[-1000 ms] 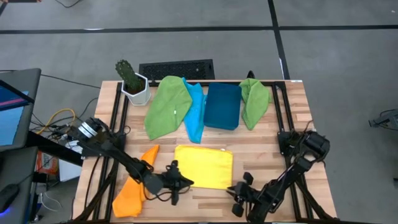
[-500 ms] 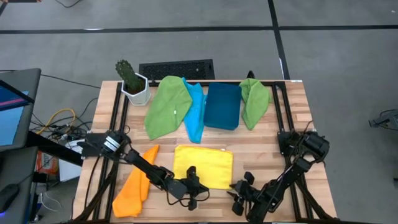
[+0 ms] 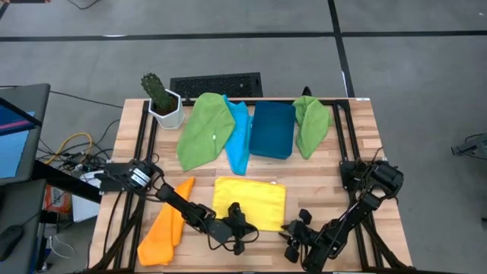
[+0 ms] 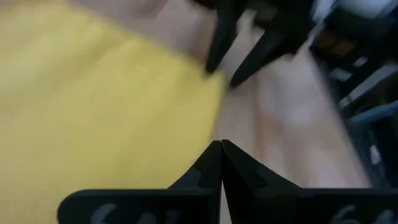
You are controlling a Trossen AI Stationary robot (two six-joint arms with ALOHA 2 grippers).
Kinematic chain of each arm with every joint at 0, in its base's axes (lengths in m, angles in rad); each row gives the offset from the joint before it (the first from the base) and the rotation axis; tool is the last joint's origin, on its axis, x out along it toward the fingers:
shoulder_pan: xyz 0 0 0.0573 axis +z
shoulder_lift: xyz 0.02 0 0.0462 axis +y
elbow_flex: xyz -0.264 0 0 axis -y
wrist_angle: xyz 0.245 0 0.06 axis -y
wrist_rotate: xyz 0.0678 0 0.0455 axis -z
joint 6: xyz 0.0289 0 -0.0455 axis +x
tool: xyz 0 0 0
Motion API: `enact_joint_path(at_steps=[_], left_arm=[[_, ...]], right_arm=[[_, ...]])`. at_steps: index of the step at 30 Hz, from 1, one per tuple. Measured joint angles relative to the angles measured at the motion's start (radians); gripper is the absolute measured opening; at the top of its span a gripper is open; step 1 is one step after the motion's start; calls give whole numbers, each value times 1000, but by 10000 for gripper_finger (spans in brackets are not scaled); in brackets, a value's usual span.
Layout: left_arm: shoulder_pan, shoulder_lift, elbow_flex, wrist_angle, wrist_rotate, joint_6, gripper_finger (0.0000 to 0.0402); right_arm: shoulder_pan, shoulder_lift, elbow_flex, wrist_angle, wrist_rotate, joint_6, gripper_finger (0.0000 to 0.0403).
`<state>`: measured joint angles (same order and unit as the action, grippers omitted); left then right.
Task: Fold microfiber towels
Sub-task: Fold the yellow towel
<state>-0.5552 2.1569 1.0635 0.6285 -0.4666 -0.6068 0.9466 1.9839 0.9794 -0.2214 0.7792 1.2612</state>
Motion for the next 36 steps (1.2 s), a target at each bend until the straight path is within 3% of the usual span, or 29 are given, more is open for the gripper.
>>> enact_joint_path(at_steps=[8, 20, 24, 29, 36], left_arm=[[1, -2, 104, -210, -26, 64, 0], [18, 23, 108, -238, -4, 80, 0], [17, 23, 109, -273, 10, 72, 0], [17, 22, 109, -280, 10, 72, 0], [16, 22, 109, -283, 13, 71, 0]], right_arm=[[-12, -1, 0, -2, -15, -59, 143], [-26, -1, 0, -4, -25, -66, 142], [-33, -4, 0, -6, -48, -61, 110], [-43, -11, 14, -14, -75, -70, 21], [-76, -7, 109, -22, -99, -197, 30]])
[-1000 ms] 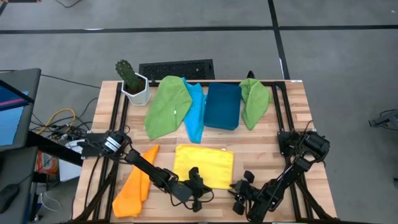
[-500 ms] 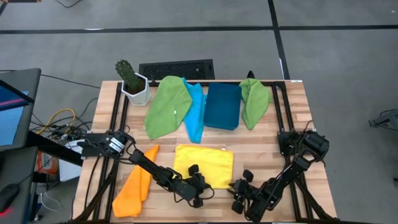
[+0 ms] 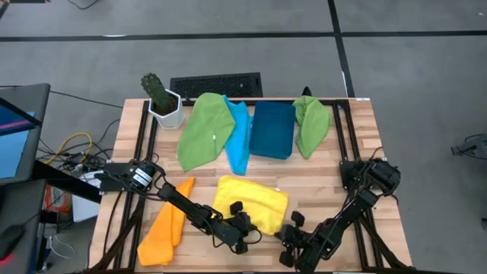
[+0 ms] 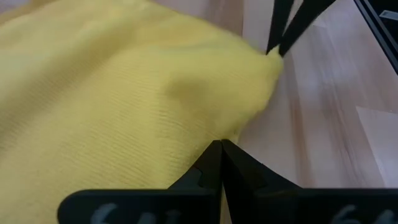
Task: Fold microfiber towels
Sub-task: Fold the yellow towel
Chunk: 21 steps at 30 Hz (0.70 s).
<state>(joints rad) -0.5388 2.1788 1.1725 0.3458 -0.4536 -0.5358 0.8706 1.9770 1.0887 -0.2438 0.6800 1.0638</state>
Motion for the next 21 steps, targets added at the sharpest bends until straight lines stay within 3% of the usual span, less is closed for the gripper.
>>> enact_joint_path(at_steps=[6, 10, 15, 21], left_arm=[[0, -1, 0, 1, 25, -1, 0], [-3, -3, 0, 4, 72, -4, 0], [-6, -66, -3, -112, 123, 21, 0], [-10, -189, -2, -294, 66, 104, 0]], right_arm=[[-65, 0, 104, -37, 15, -213, 8], [-108, -1, 148, -40, 14, -322, 19], [-135, -1, 154, -42, -25, -335, 26], [-105, -1, 155, -41, -28, -336, 13]])
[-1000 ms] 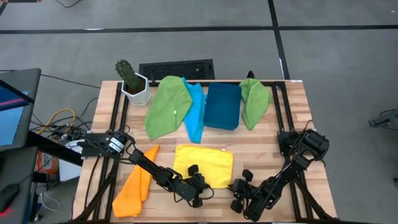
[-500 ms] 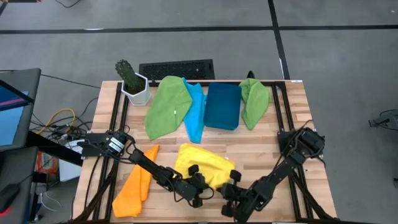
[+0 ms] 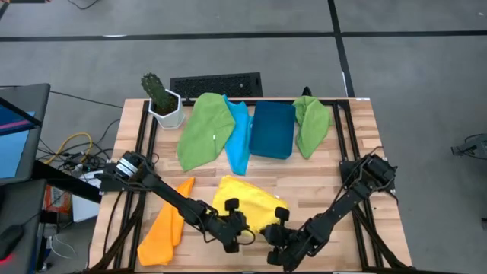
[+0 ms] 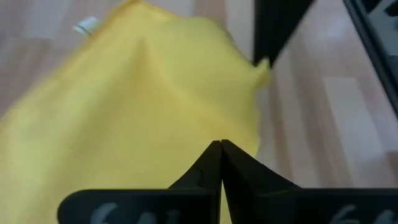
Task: Fold microfiber towels
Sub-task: Fold the yellow towel
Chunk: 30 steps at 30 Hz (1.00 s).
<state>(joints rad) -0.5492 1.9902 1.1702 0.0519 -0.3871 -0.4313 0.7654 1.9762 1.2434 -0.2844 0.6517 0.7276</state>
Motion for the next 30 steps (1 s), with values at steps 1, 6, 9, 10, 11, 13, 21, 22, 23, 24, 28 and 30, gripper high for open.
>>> enact_joint_path(at_steps=[1, 6, 9, 10, 11, 13, 21, 22, 23, 24, 28, 30], left_arm=[[-3, -9, 0, -13, -16, 2, 0], [-35, 1, -15, -44, -102, -38, 0], [-49, 10, -73, -45, -115, -109, 0], [-50, 10, -90, -38, -126, -129, 0], [-50, 9, -105, -30, -141, -149, 0], [-50, 7, -129, -26, -160, -176, 0], [-50, 5, -173, 67, -152, -166, 0], [-50, 5, -178, 77, -153, -165, 0], [-48, 5, -182, 81, -153, -165, 0], [-46, 5, -187, 85, -154, -165, 0], [-45, 5, -189, 84, -157, -152, 0], [-45, 5, -183, 79, -157, -137, 0]], right_arm=[[3, 0, 0, 0, -1, -3, 14], [-2, 0, 0, 41, -4, -64, 21], [-24, 0, 0, 89, -39, -144, 17], [-33, 0, 0, 107, -61, -171, 16], [-42, 3, 0, 127, -82, -195, 15], [-62, 7, 1, 161, -122, -243, 15], [-157, 8, 1, 252, -199, -413, 20], [-168, 8, 1, 257, -225, -426, 19], [-178, 8, 1, 262, -250, -439, 17], [-187, 8, 1, 268, -265, -447, 17], [-211, 8, 1, 271, -289, -476, 22], [-220, 8, 1, 272, -309, -479, 25]])
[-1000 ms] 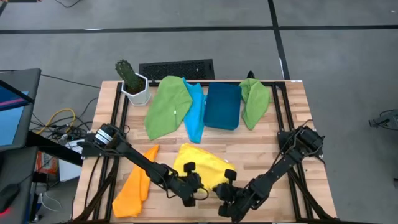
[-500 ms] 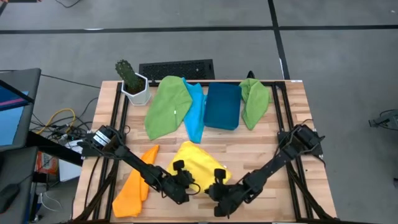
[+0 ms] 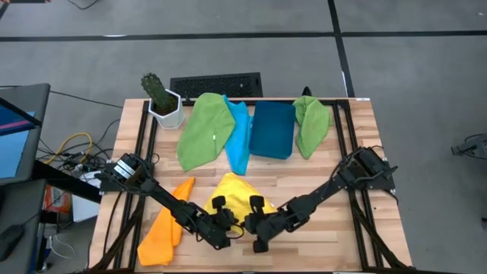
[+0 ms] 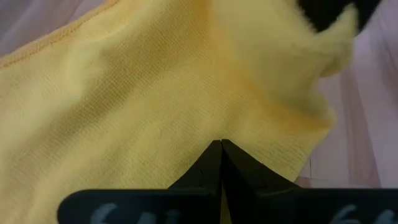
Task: Fold microfiber towels
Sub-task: Fold the yellow towel
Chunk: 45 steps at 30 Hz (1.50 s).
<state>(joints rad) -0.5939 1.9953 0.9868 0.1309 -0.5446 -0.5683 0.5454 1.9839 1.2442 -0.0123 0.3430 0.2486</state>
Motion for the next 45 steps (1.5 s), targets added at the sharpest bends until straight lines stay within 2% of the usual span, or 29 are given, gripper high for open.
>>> enact_joint_path(at_steps=[11, 19, 23, 26, 33, 40, 45], left_arm=[[2, -25, 5, -41, -3, 45, 0], [2, -212, 5, -224, -62, 59, 0], [-20, -304, 6, -339, -18, -12, 0], [-69, -307, -1, -407, 6, -47, 0], [-94, -242, -93, -365, -96, -161, 0], [-64, -241, -187, -248, -33, -159, 0], [-59, -241, -233, -189, -38, -167, 0]], right_arm=[[-33, 0, -23, 66, -69, -59, 20], [-36, 0, -23, 70, -75, -68, 19], [-37, 0, -23, 71, -75, -73, 21], [-38, 0, -23, 73, -75, -74, 26], [-47, 0, -23, 94, -76, -77, 19], [-69, 0, -23, 123, -102, -110, 25], [-91, 16, -22, 152, -148, -122, 21]])
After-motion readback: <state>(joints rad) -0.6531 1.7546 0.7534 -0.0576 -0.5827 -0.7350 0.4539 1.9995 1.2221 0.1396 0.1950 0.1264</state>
